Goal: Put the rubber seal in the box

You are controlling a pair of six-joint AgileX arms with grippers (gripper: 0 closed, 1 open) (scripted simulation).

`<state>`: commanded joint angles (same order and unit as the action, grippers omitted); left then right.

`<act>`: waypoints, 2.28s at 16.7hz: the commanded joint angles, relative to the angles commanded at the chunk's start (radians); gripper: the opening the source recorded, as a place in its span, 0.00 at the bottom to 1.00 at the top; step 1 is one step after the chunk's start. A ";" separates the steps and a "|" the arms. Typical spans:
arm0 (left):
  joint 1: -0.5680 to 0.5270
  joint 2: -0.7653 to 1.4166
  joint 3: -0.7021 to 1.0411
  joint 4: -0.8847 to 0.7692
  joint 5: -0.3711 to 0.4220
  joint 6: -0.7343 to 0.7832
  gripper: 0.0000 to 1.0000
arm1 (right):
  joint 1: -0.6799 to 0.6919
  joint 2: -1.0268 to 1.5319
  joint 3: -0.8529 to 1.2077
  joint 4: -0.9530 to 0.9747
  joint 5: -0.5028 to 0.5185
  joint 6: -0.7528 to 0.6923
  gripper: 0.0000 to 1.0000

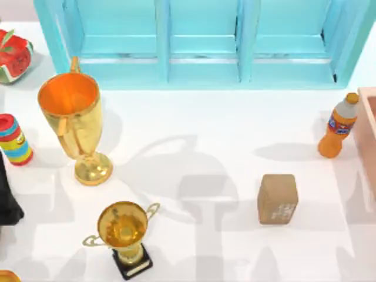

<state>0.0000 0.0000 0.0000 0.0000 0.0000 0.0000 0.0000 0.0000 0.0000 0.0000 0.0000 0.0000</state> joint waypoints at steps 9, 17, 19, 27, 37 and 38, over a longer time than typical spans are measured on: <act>0.000 0.000 0.000 0.000 0.000 0.000 1.00 | 0.111 0.296 0.272 -0.231 -0.001 0.113 1.00; 0.000 0.000 0.000 0.000 0.000 0.000 1.00 | 0.356 1.075 0.899 -0.741 -0.003 0.364 1.00; 0.000 0.000 0.000 0.000 0.000 0.000 1.00 | 0.417 1.274 1.057 -0.868 -0.003 0.427 1.00; 0.000 0.000 0.000 0.000 0.000 0.000 1.00 | 0.582 1.808 1.483 -1.211 -0.004 0.596 1.00; 0.000 0.000 0.000 0.000 0.000 0.000 1.00 | 0.592 1.854 1.479 -1.199 -0.004 0.606 1.00; 0.000 0.000 0.000 0.000 0.000 0.000 1.00 | 0.592 1.862 1.457 -1.168 -0.004 0.607 1.00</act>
<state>0.0000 0.0000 0.0000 0.0000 0.0000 0.0000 0.5921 1.8619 1.4572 -1.1680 -0.0043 0.6066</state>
